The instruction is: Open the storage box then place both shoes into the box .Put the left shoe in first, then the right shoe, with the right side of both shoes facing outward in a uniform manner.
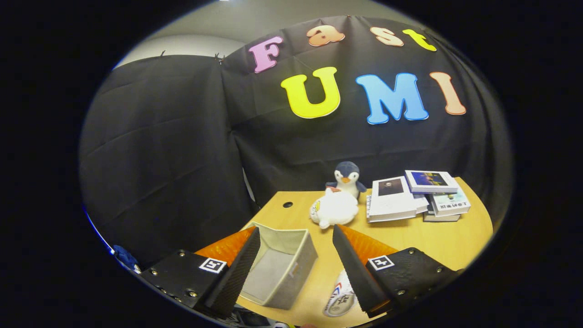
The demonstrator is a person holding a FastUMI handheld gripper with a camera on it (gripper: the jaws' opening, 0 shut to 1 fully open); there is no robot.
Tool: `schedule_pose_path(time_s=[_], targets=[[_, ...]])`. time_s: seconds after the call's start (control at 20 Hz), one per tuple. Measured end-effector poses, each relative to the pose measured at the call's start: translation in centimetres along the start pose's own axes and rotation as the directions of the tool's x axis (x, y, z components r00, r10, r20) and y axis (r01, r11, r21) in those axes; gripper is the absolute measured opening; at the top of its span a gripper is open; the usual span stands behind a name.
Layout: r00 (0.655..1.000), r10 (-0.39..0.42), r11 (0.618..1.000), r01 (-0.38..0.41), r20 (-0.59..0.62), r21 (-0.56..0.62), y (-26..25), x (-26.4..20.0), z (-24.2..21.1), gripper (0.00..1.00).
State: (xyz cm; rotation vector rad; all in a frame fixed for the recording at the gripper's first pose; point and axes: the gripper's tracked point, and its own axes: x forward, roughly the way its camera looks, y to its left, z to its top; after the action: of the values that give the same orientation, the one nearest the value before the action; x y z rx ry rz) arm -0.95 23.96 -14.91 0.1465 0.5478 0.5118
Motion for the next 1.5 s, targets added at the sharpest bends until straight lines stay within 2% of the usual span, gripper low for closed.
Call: schedule_pose_path(time_s=[0.4,0.65,1.1,1.5], targets=[[0.989,-0.111,0.993,0.114,-0.102,0.025,-7.3,0.2,-5.6,0.98],[0.969,-0.136,0.988,0.148,-0.208,0.041,-9.8,1.1,-10.5,0.98],[0.909,-0.169,0.983,0.185,-0.381,0.005,-12.5,2.2,-18.3,0.98],[0.848,-0.178,0.980,0.199,-0.499,-0.012,-13.9,3.1,-23.3,0.98]])
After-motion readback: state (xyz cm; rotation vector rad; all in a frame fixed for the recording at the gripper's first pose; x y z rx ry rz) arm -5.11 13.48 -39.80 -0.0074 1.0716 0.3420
